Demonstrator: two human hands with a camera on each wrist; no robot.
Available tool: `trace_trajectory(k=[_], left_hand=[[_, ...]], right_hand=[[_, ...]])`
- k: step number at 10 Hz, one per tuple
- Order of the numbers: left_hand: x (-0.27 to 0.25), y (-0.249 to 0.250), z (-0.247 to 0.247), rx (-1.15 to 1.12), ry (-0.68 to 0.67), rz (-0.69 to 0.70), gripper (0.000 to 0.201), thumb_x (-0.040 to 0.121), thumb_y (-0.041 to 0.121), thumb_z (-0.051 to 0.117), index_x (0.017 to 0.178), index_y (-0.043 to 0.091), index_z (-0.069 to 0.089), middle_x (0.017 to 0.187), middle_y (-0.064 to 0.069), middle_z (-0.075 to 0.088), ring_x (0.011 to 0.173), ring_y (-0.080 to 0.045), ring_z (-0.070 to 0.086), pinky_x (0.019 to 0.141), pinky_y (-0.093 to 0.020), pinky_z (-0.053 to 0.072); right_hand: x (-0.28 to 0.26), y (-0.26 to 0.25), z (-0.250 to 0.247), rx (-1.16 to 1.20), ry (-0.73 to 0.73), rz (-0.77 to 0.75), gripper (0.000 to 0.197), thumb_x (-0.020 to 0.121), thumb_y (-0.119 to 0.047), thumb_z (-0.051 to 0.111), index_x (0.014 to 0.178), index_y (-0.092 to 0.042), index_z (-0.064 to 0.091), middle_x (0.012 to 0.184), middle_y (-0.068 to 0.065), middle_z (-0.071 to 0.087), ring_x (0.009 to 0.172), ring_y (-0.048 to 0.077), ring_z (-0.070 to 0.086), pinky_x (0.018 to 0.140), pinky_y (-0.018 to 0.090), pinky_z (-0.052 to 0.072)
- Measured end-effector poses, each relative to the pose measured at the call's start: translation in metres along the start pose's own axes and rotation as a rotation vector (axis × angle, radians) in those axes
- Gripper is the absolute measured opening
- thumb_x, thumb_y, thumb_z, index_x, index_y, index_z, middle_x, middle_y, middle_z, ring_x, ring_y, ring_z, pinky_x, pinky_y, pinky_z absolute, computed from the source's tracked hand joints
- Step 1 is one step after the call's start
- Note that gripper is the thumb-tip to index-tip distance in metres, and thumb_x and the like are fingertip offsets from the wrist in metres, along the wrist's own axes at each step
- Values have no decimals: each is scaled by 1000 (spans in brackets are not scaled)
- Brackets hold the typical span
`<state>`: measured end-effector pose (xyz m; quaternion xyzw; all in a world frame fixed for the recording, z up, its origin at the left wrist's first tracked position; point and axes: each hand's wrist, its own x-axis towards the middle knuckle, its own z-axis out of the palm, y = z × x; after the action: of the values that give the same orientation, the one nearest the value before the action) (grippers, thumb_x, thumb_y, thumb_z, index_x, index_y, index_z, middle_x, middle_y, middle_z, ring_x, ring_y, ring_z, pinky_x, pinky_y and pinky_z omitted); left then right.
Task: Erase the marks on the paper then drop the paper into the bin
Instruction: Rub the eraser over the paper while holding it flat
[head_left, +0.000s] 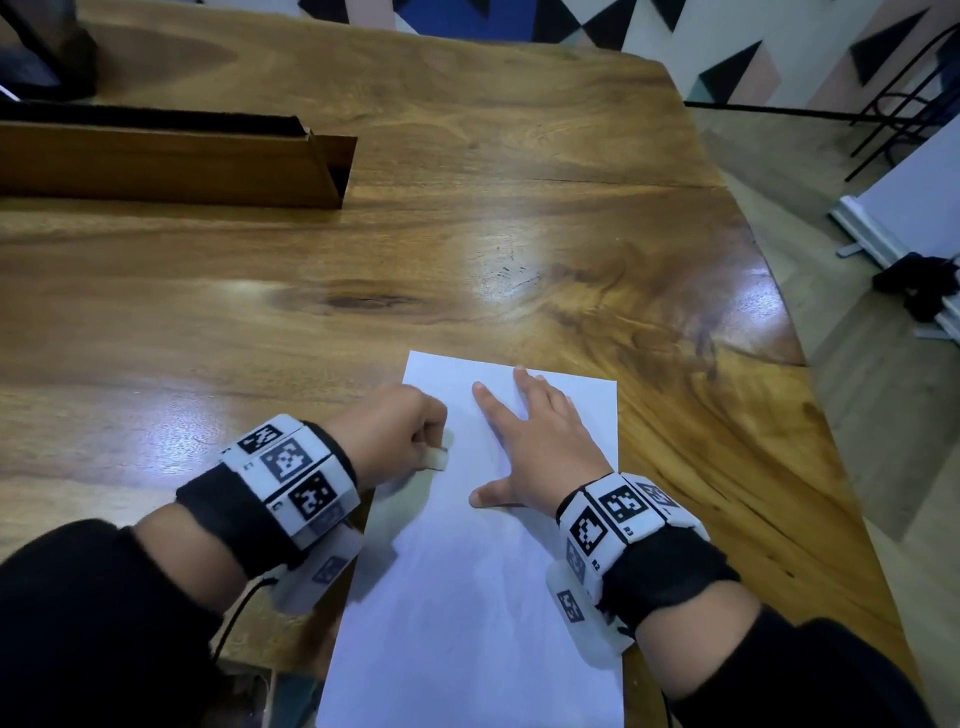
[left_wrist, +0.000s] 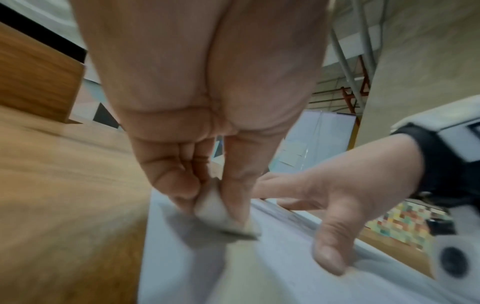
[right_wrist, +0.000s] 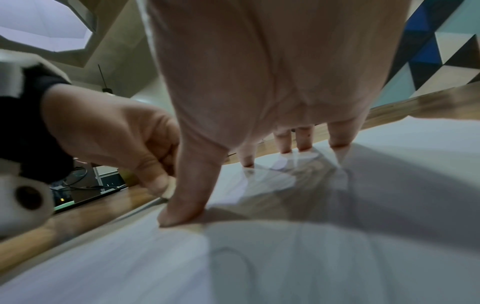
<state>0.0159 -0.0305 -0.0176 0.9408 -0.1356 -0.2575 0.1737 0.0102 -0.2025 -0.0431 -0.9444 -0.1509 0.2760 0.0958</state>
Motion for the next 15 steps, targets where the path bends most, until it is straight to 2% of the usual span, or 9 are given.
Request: trace_trajectory(k=[1, 2, 3, 4, 5, 7, 10, 12, 15], left_hand=[[-7, 0, 11, 7, 95, 4, 26, 79, 23, 64, 61, 23, 45, 79, -2, 57, 80, -21, 53, 68, -30, 41], [-16, 1, 15, -16, -138, 19, 28, 76, 26, 67, 55, 25, 48, 69, 3, 57, 70, -15, 52, 60, -25, 39], [1, 4, 6, -17, -93, 38, 9, 75, 20, 67, 70, 22, 59, 61, 11, 49, 68, -15, 50, 54, -18, 35], [23, 12, 4, -17, 148, 47, 11, 80, 21, 61, 83, 11, 60, 75, 1, 51, 77, -21, 51, 59, -25, 35], [20, 14, 11, -18, 159, 69, 12, 83, 20, 56, 86, 8, 59, 83, -5, 49, 77, -22, 45, 67, -27, 33], [3, 5, 18, 39, -50, 139, 21, 80, 30, 62, 66, 24, 48, 75, 3, 51, 70, -15, 46, 53, -16, 29], [-3, -4, 26, -195, 37, 113, 11, 78, 33, 65, 76, 25, 57, 89, 2, 62, 77, -11, 54, 69, -20, 42], [-4, -8, 36, -46, 177, 102, 38, 64, 50, 43, 87, 27, 63, 105, 13, 44, 96, -9, 36, 79, -24, 25], [-1, -5, 18, 26, 60, 57, 11, 79, 20, 60, 89, 16, 63, 98, 4, 45, 99, -18, 44, 87, -28, 41]], right_hand=[[0, 0, 0, -7, -6, -2, 110, 75, -58, 69, 150, -39, -9, 157, 5, -24, 145, 23, -20, 119, 41, -4], [0, 1, 0, -10, -5, -2, 110, 75, -58, 69, 150, -39, -9, 157, 6, -24, 145, 24, -20, 119, 41, -4], [1, 0, 1, -15, -1, -2, 110, 75, -58, 69, 150, -38, -9, 157, 6, -23, 145, 24, -19, 119, 41, -4], [1, 0, 1, -15, 6, -3, 110, 75, -59, 68, 150, -38, -9, 157, 6, -23, 145, 24, -19, 119, 41, -4], [0, 0, 0, -3, 7, -8, 109, 75, -58, 69, 150, -39, -8, 157, 6, -23, 145, 24, -19, 119, 41, -4], [0, 3, 1, 36, 6, -33, 114, 74, -55, 72, 151, -35, -10, 157, 5, -24, 145, 23, -21, 119, 39, -5], [-25, 58, -2, 37, -13, 96, 136, 64, -61, 76, 148, -18, -23, 152, 0, -37, 140, 15, -31, 116, 37, -13], [-28, 56, 2, -5, -18, 98, 135, 65, -69, 68, 146, -17, -27, 146, -3, -42, 139, 18, -33, 115, 40, -14], [-24, 35, 1, 16, -15, -5, 120, 74, -53, 70, 150, -20, -17, 152, -8, -34, 143, 14, -26, 118, 37, -10]])
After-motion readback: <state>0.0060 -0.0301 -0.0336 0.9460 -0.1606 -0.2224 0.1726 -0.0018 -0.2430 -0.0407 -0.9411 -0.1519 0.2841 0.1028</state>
